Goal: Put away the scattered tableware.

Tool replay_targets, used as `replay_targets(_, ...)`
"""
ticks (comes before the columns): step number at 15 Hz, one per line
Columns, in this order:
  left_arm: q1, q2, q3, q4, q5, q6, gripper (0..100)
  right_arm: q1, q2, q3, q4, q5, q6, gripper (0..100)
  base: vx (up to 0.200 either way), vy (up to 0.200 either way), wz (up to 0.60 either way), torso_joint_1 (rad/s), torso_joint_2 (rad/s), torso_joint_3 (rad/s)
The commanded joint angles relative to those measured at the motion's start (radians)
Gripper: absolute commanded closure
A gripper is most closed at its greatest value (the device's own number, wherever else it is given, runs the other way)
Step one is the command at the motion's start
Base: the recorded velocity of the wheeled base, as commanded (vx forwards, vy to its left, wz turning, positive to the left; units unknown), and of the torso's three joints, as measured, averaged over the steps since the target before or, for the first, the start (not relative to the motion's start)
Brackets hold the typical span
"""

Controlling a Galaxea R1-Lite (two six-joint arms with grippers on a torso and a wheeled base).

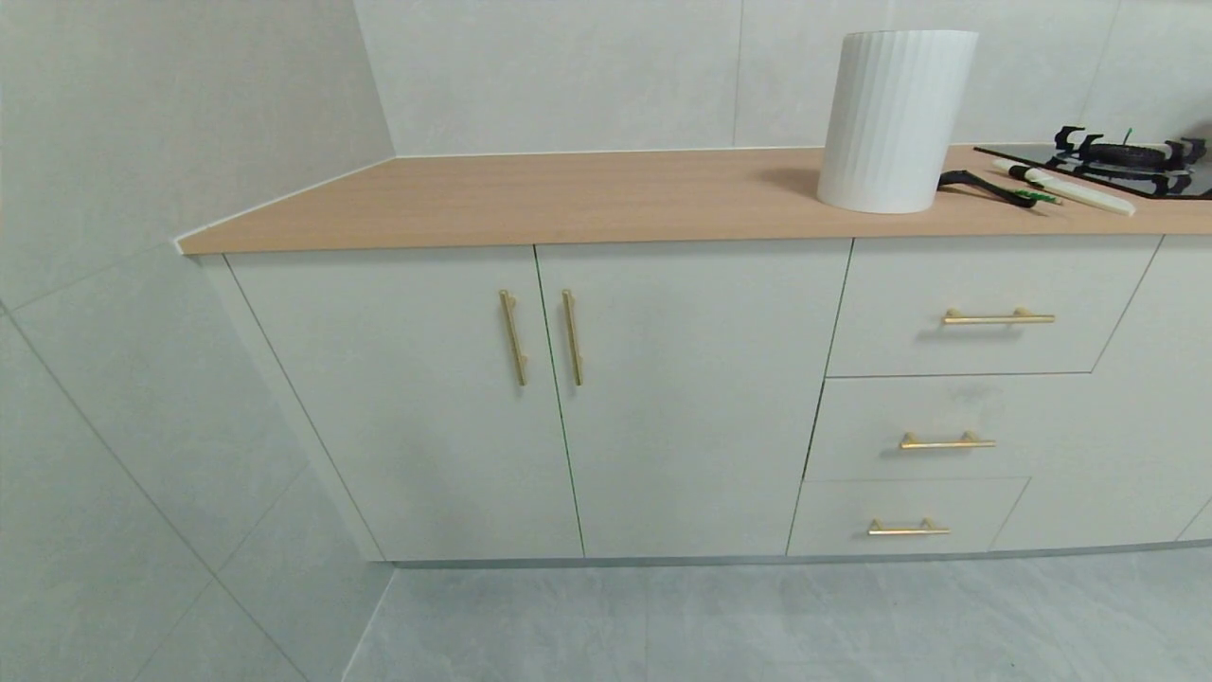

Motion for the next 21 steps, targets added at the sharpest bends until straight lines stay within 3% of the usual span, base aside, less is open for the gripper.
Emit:
replay_targets(1,-0.002,-0.009,0.196,-0.145,-0.043,0.107,0,0.0,0.003,0.086,-0.065,0.004,-0.035,0,0.0,0.0,0.0,0.0,0.0,0.0)
replay_targets(2,-0.002,-0.009,0.193,-0.139,-0.097,0.045,0,0.001,0.003,0.105,-0.096,0.007,-0.037,0,0.0,0.0,0.0,0.0,0.0,0.0)
replay_targets(3,-0.002,-0.009,0.196,-0.131,-0.111,-0.007,0,0.0,0.003,0.112,-0.1,0.007,-0.037,0,0.0,0.0,0.0,0.0,0.0,0.0)
replay_targets(4,-0.002,-0.009,0.196,-0.125,-0.154,-0.042,0,0.0,0.003,0.125,-0.102,0.007,-0.038,0,0.0,0.0,0.0,0.0,0.0,0.0)
replay_targets(5,-0.002,-0.009,0.196,-0.108,-0.203,-0.035,0,0.0,0.003,0.143,-0.103,0.016,-0.041,0,0.0,0.0,0.0,0.0,0.0,0.0)
replay_targets(7,-0.002,-0.009,0.195,-0.093,-0.297,0.062,0,0.0,0.003,0.154,-0.096,0.053,-0.04,0,0.0,0.0,0.0,0.0,0.0,0.0)
replay_targets(8,-0.002,-0.009,0.195,-0.095,-0.336,0.077,0,0.0,0.003,0.154,-0.092,0.088,-0.041,0,0.0,0.0,0.0,0.0,0.0,0.0)
replay_targets(10,-0.002,-0.009,0.195,-0.096,-0.341,0.084,0,0.001,0.004,0.154,-0.069,0.2,-0.081,0,0.0,0.0,0.0,0.0,0.0,0.0)
replay_targets(13,-0.002,-0.009,0.195,-0.098,-0.333,0.113,0,0.007,0.023,0.154,-0.048,0.251,-0.11,0,0.0,0.0,0.0,0.0,0.0,0.0)
replay_targets(15,-0.002,-0.009,0.195,-0.096,-0.324,0.067,0,0.007,0.003,0.154,-0.048,0.248,-0.107,0,0.0,0.0,0.0,0.0,0.0,0.0)
replay_targets(16,-0.002,-0.009,0.195,-0.096,-0.326,0.071,0,0.007,0.003,0.154,-0.048,0.245,-0.099,0,0.0,0.0,0.0,0.0,0.0,0.0)
replay_targets(18,-0.002,-0.009,0.195,-0.093,-0.333,0.03,0,0.006,0.003,0.154,-0.048,0.196,-0.021,0,0.0,0.0,0.0,0.0,0.0,0.0)
replay_targets(21,-0.002,-0.009,0.195,-0.095,-0.333,0.028,0,0.006,0.003,0.154,-0.046,0.206,-0.047,0,0.0,0.0,0.0,0.0,0.0,0.0)
